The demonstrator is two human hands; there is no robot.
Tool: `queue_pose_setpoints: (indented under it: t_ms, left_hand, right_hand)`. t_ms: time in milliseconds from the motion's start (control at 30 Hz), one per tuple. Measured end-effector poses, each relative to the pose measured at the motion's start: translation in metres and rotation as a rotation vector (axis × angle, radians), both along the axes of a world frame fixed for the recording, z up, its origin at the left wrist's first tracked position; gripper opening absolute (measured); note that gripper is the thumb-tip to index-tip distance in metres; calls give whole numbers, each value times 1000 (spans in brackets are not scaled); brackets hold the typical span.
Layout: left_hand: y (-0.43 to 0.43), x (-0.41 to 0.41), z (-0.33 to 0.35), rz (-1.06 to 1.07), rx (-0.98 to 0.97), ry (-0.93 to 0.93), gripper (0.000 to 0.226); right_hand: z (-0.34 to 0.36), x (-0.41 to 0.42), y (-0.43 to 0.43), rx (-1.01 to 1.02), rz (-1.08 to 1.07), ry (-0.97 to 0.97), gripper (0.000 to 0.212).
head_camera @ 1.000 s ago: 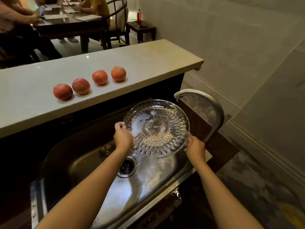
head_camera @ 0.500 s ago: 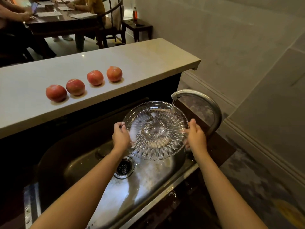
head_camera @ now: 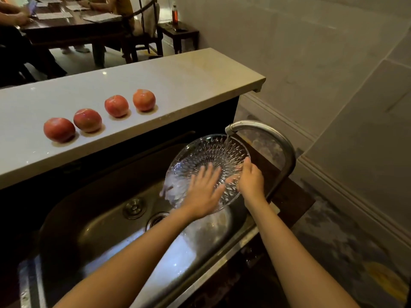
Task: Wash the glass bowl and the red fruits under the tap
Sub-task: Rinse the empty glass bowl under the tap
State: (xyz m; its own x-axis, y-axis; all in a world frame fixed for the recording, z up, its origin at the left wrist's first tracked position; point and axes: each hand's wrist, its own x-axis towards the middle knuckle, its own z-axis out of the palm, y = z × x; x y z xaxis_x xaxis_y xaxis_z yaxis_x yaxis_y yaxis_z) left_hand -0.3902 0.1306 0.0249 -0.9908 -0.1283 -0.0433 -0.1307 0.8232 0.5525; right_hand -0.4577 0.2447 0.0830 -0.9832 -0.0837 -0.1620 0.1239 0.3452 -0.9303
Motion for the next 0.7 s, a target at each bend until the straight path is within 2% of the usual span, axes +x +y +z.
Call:
queue_pose_setpoints:
  t_ms: [100,300,400,533,600,700]
  left_hand:
    - [15,-23,14,-67,-53,64,53]
    - [-17,-69,30,-87,-121,129,52]
    - [-52,-71,20,-7,-145,114,53]
    - [-88,-34,-6,108,-295,14,58]
    - [-81,-9,-14,123,-261,1,62]
    - [-45,10,-9,-36,-107,15,60]
  right_hand:
    - [-5,3,1,-14,-9,-49,53]
    - [-6,6,2,-48,-51,1,49]
    - [-3,4,6,-91,-92,13,44]
    - [0,3,3,-95,-165,84,42]
    - [1,2,-2,-85,-166,110,43]
    - [1,0,-8,-92,-143,69,45]
